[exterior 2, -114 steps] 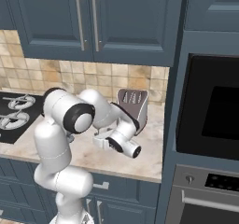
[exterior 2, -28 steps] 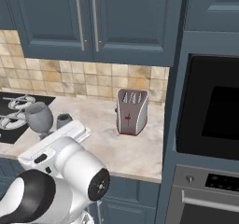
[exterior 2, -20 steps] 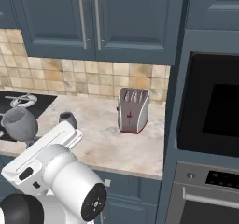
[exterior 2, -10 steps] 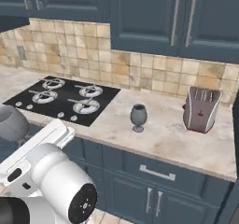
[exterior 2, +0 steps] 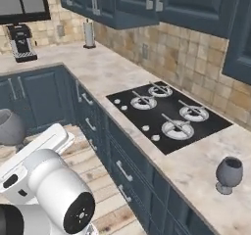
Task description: Retrieve the wine glasses from the counter and place one next to each plate.
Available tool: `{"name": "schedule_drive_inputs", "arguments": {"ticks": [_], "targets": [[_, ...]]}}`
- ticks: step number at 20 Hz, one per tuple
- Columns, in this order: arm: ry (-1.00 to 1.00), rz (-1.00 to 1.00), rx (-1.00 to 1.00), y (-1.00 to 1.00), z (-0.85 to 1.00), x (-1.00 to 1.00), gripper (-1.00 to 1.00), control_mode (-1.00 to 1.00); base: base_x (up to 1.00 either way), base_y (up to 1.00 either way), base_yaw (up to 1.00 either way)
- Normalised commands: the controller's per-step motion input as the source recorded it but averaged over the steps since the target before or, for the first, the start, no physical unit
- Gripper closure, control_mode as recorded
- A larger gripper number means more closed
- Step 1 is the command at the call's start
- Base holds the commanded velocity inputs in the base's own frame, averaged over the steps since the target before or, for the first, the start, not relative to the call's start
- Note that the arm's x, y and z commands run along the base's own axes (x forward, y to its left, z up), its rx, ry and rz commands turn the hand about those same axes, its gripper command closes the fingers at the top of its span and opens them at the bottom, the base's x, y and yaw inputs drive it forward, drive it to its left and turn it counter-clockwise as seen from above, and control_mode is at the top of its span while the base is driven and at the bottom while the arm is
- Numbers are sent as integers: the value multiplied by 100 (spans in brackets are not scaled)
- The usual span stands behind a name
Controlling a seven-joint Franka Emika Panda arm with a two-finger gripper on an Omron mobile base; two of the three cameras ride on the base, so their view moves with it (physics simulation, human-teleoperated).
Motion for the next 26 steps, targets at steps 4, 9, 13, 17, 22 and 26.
{"name": "schedule_drive_inputs", "arguments": {"ticks": [4, 9, 13, 17, 22, 26], "targets": [[0, 0, 0, 0, 0, 0, 100, 100, 0, 0, 100], [0, 0, 0, 0, 0, 0, 100, 100, 0, 0, 100], [0, 0, 0, 0, 0, 0, 100, 100, 0, 0, 100], [0, 0, 0, 0, 0, 0, 100, 100, 0, 0, 100], [0, 0, 0, 0, 0, 0, 100, 100, 0, 0, 100], [0, 0, 0, 0, 0, 0, 100, 100, 0, 0, 100]]}}
